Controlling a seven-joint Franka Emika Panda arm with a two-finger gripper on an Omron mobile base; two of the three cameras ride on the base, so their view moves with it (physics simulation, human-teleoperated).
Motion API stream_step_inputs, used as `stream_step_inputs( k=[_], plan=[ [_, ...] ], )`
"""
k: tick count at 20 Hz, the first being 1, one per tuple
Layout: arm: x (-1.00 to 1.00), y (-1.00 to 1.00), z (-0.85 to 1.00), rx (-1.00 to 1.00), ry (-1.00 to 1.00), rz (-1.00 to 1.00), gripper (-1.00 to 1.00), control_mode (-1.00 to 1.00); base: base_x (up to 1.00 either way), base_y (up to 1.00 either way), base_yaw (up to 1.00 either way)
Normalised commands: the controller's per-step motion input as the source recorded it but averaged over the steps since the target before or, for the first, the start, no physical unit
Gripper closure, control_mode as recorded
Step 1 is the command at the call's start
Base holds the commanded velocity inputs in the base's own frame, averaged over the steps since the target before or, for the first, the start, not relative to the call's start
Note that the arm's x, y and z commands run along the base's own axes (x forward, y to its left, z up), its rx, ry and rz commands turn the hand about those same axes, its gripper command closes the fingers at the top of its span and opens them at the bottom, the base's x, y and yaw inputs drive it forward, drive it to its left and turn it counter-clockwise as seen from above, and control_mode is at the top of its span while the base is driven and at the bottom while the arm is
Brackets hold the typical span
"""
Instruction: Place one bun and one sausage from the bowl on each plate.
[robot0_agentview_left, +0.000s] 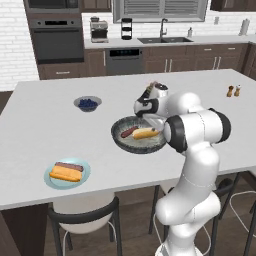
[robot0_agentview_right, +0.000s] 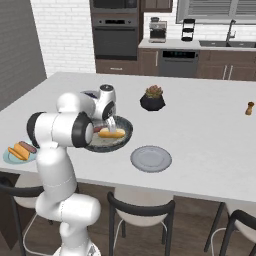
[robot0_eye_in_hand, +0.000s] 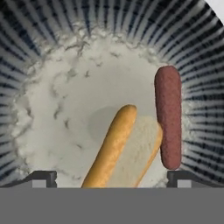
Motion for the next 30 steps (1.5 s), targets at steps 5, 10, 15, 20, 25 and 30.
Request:
stream_step_inputs(
  k=[5,10,15,20,25,30],
  plan=[
    [0.01,0.12,-0.21,0.00,-0.03,0.02,-1.00,-1.00,0.00,0.00,0.00],
    [0.00,0.10,-0.20,0.00,0.00,0.00,-1.00,-1.00,0.00,0.00,0.00],
    [0.00,0.00,-0.22,0.00,-0.03,0.00,-1.00,-1.00,0.00,0.00,0.00],
    [0.07,0.00,-0.15,0.00,-0.03,0.02,-1.00,-1.00,0.00,0.00,0.00],
    [0.17,0.00,-0.09,0.00,0.00,0.03,-1.00,-1.00,0.00,0.00,0.00],
    [0.11,0.00,0.00,0.00,0.00,0.04,-1.00,-1.00,0.00,0.00,0.00]
  ],
)
